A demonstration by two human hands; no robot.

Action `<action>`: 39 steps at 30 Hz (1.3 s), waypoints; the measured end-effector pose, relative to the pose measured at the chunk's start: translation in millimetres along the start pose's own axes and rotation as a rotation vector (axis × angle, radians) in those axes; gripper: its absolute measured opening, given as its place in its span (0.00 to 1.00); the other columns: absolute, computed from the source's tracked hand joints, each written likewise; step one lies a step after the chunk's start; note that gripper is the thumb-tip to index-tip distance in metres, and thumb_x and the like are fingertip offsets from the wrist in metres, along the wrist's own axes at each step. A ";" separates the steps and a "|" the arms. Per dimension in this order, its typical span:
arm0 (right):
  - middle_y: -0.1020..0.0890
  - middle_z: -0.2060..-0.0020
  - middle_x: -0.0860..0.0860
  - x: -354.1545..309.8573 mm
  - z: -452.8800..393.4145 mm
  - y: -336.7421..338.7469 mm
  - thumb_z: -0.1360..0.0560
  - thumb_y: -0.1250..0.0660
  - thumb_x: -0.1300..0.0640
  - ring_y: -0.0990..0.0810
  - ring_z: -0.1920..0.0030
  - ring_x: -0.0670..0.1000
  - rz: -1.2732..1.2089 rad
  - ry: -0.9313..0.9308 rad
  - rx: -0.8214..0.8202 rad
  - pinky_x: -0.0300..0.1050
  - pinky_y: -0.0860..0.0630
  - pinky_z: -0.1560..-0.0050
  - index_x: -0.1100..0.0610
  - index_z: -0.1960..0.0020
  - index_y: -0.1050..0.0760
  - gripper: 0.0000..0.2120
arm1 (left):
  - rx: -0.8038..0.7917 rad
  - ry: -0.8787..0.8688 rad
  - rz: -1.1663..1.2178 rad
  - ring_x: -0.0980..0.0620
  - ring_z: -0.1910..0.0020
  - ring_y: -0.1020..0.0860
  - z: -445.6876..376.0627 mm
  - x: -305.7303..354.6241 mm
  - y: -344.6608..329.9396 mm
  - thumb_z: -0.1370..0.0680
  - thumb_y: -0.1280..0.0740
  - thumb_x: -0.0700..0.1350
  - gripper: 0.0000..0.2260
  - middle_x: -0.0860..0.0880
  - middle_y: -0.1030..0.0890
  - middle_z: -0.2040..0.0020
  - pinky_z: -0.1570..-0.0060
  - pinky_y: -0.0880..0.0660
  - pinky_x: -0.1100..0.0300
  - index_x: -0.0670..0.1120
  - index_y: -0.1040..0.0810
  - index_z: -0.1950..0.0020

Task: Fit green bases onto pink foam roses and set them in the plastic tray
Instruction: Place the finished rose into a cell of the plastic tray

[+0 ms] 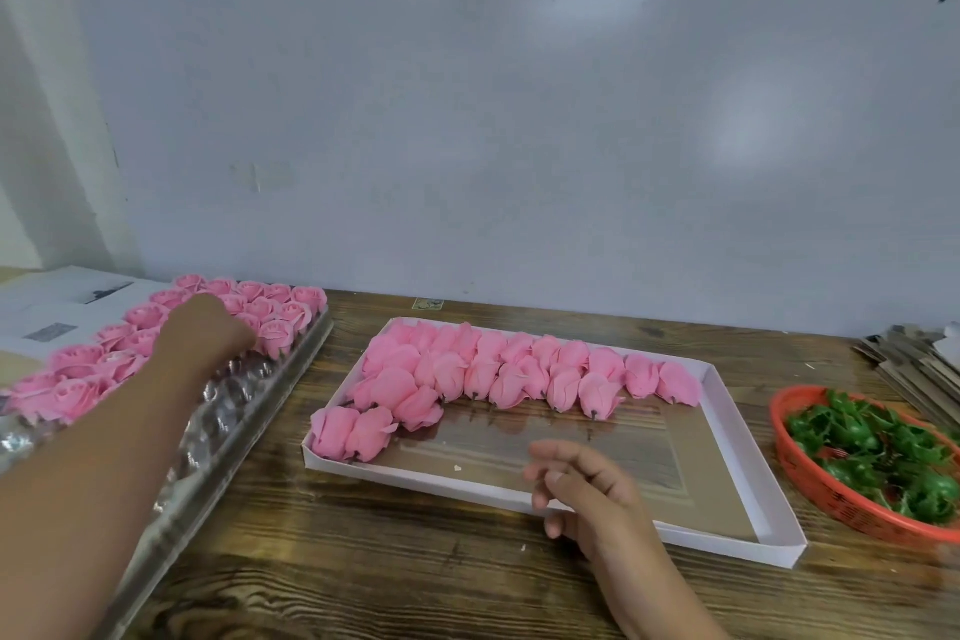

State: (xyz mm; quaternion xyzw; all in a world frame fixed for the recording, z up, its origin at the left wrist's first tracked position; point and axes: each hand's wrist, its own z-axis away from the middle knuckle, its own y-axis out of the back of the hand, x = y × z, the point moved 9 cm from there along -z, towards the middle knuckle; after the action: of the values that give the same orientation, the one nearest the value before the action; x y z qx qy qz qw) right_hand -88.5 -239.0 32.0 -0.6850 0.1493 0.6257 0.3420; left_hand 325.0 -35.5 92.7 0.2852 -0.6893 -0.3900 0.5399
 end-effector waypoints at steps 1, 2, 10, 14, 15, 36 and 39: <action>0.16 0.61 0.56 -0.5 0.3 -0.1 0.24 0.40 0.73 0.23 0.66 0.49 0.001 0.002 0.000 0.41 0.30 0.69 0.65 0.47 0.20 0.12 | 0.043 -0.045 -0.027 0.42 0.63 0.20 0.6 4.4 5.5 0.28 0.30 0.35 0.09 0.36 0.17 0.56 0.62 0.20 0.49 0.33 0.21 0.49; 0.16 0.61 0.57 -0.9 0.6 0.0 0.24 0.40 0.73 0.23 0.66 0.50 0.003 0.004 0.000 0.41 0.30 0.69 0.65 0.47 0.20 0.12 | 0.075 -0.102 -0.064 0.40 0.55 0.19 1.4 11.1 8.5 0.27 0.31 0.36 0.14 0.35 0.18 0.48 0.56 0.21 0.49 0.34 0.22 0.42; 0.16 0.62 0.56 -2.4 2.0 0.8 0.24 0.40 0.73 0.24 0.65 0.50 0.013 0.013 0.005 0.41 0.30 0.69 0.64 0.47 0.20 0.12 | -0.158 -0.337 -0.407 0.43 0.43 0.23 17.3 20.2 -31.8 0.20 0.38 0.42 0.08 0.42 0.23 0.38 0.42 0.25 0.49 0.42 0.26 0.42; 0.16 0.61 0.56 -4.2 2.3 1.4 0.24 0.40 0.72 0.23 0.65 0.49 0.015 0.022 0.002 0.41 0.29 0.68 0.63 0.47 0.20 0.13 | 0.012 -0.348 -0.332 0.39 0.39 0.24 26.1 44.3 -10.1 0.22 0.35 0.42 0.16 0.39 0.22 0.37 0.40 0.26 0.45 0.40 0.26 0.35; 0.16 0.61 0.56 -4.4 2.3 0.9 0.24 0.40 0.72 0.23 0.65 0.49 0.020 0.024 0.000 0.41 0.29 0.69 0.63 0.47 0.20 0.12 | 0.075 -0.376 -0.249 0.38 0.39 0.24 37.1 59.1 -4.4 0.22 0.36 0.41 0.14 0.38 0.21 0.40 0.42 0.26 0.47 0.40 0.24 0.37; 0.23 0.70 0.50 -27.6 6.7 34.7 0.24 0.36 0.66 0.28 0.71 0.42 0.391 0.350 0.276 0.32 0.31 0.69 0.44 0.56 0.21 0.17 | 0.007 -1.066 -0.092 0.51 0.69 0.22 297.3 186.9 -134.7 0.17 0.54 0.58 0.28 0.51 0.21 0.69 0.70 0.26 0.54 0.49 0.22 0.65; 0.20 0.64 0.43 -35.2 9.3 38.8 0.27 0.35 0.56 0.26 0.70 0.41 0.668 0.407 0.361 0.28 0.32 0.67 0.42 0.56 0.24 0.09 | 0.093 -1.034 -0.186 0.54 0.80 0.28 300.8 188.1 -131.4 0.20 0.43 0.55 0.24 0.53 0.27 0.78 0.80 0.37 0.63 0.51 0.25 0.75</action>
State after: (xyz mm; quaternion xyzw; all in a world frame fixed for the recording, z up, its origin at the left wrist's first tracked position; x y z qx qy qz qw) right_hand -126.2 -268.7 55.0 -0.6377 0.5343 0.5181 0.1988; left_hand -17.3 -189.6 45.8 0.1393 -0.8540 -0.4951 0.0790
